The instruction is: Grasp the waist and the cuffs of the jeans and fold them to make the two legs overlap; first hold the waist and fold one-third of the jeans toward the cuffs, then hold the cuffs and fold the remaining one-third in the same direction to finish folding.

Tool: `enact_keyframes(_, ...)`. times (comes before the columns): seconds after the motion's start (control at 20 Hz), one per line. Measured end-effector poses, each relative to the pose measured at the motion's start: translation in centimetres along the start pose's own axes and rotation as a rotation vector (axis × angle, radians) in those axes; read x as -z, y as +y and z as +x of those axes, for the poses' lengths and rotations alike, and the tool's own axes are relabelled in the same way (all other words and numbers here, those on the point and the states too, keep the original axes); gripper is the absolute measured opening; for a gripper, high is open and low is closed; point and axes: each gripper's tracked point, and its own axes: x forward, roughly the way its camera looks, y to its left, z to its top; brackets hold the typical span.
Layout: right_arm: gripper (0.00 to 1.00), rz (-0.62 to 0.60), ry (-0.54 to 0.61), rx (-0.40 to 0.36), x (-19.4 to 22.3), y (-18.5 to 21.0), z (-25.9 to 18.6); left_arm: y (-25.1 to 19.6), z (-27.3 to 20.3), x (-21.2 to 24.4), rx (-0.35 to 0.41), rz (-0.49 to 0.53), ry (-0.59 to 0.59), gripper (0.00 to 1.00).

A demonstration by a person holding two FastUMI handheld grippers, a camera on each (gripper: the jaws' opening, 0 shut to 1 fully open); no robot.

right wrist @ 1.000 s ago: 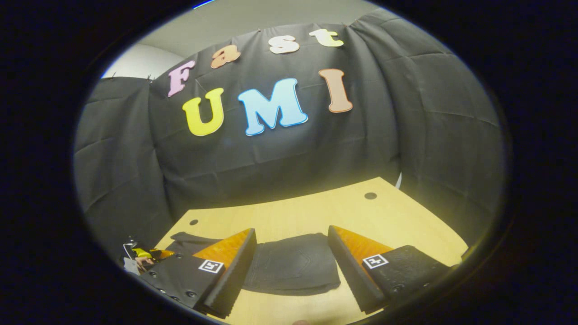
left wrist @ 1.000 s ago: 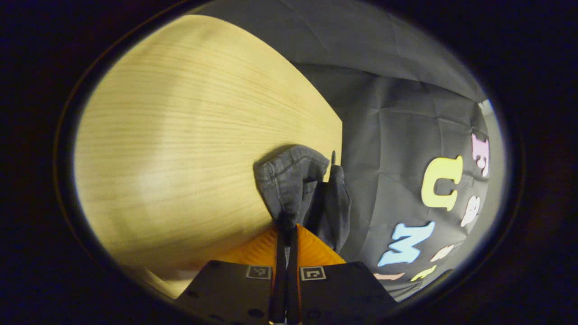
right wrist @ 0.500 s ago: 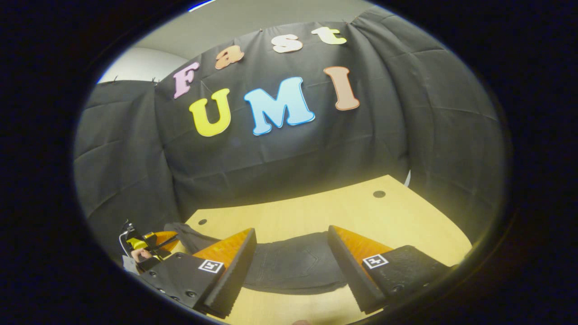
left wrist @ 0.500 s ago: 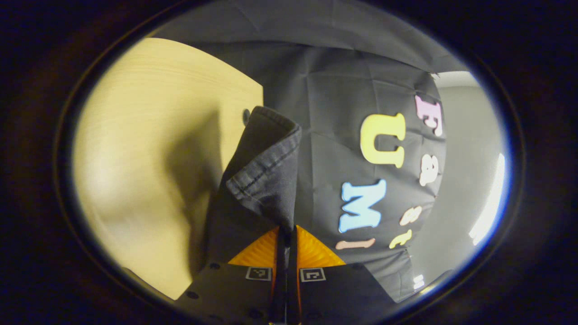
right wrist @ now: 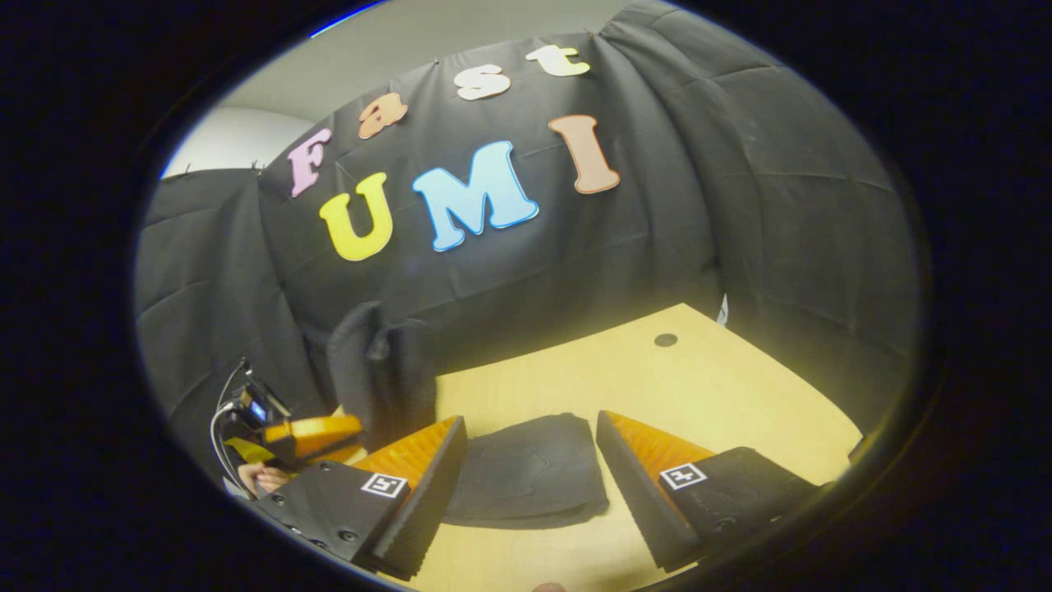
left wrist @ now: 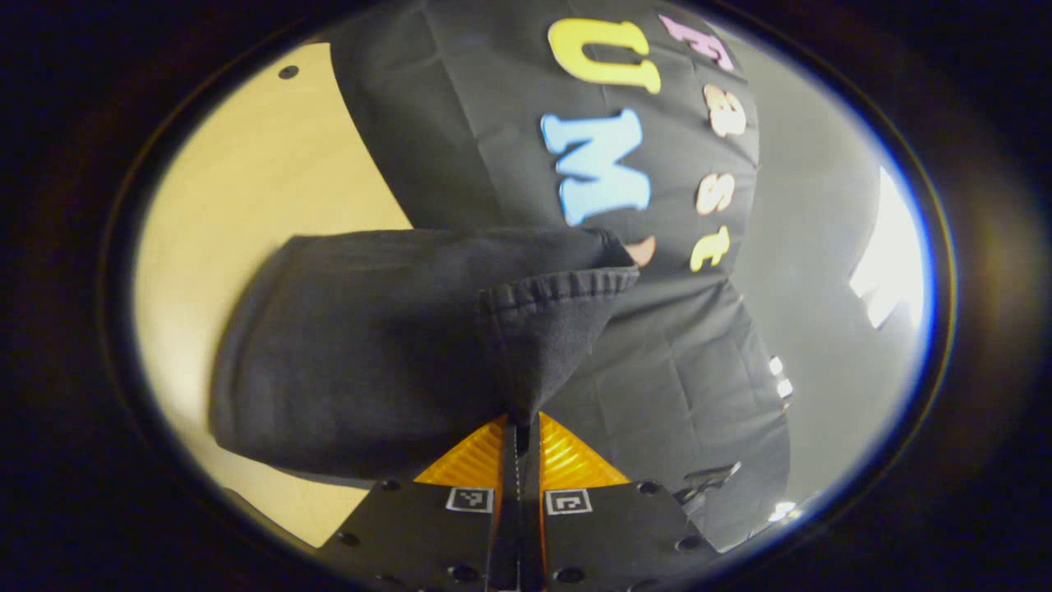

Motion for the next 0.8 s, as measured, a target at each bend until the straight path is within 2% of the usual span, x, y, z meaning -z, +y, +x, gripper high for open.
enact_keyframes(0.15,0.95,-0.016,-0.005,-0.013,-0.2,-0.6,-0.5,4.5,4.2,6.2,-0.202,0.124,0.145,0.09)
enact_keyframes(0.35,0.95,-0.049,-0.025,-0.028,-1.1,-2.0,-1.2,4.9,4.9,7.8,-0.368,0.274,0.112,0.10)
enact_keyframes(0.4,0.95,-0.048,-0.024,-0.036,-1.4,-2.3,-1.3,5.3,5.1,8.0,-0.392,0.309,0.098,0.10)
enact_keyframes(0.45,0.95,-0.049,-0.027,-0.046,-1.5,-2.7,-1.4,5.3,5.2,8.0,-0.417,0.342,0.083,0.02)
enact_keyframes(0.5,0.95,-0.053,-0.031,-0.051,-1.7,-3.2,-1.5,5.3,5.1,8.1,-0.439,0.370,0.068,0.10)
enact_keyframes(0.6,0.95,-0.056,-0.031,-0.067,-1.8,-4.0,-1.5,4.9,5.0,8.0,-0.476,0.427,0.036,0.10)
enact_keyframes(0.65,0.95,-0.055,-0.028,-0.076,-1.8,-4.4,-1.4,4.6,5.1,8.0,-0.493,0.459,0.026,0.05)
enact_keyframes(0.7,0.95,-0.053,-0.020,-0.089,-1.8,-4.7,-1.3,4.0,5.2,8.2,-0.504,0.485,0.014,0.14)
enact_keyframes(0.75,0.95,-0.053,-0.013,-0.101,-1.7,-4.9,-1.3,3.5,5.0,8.6,-0.512,0.515,-0.001,0.05)
enact_keyframes(0.8,0.95,-0.056,-0.012,-0.112,-1.8,-5.2,-1.2,2.7,4.9,8.7,-0.515,0.546,-0.019,0.19)
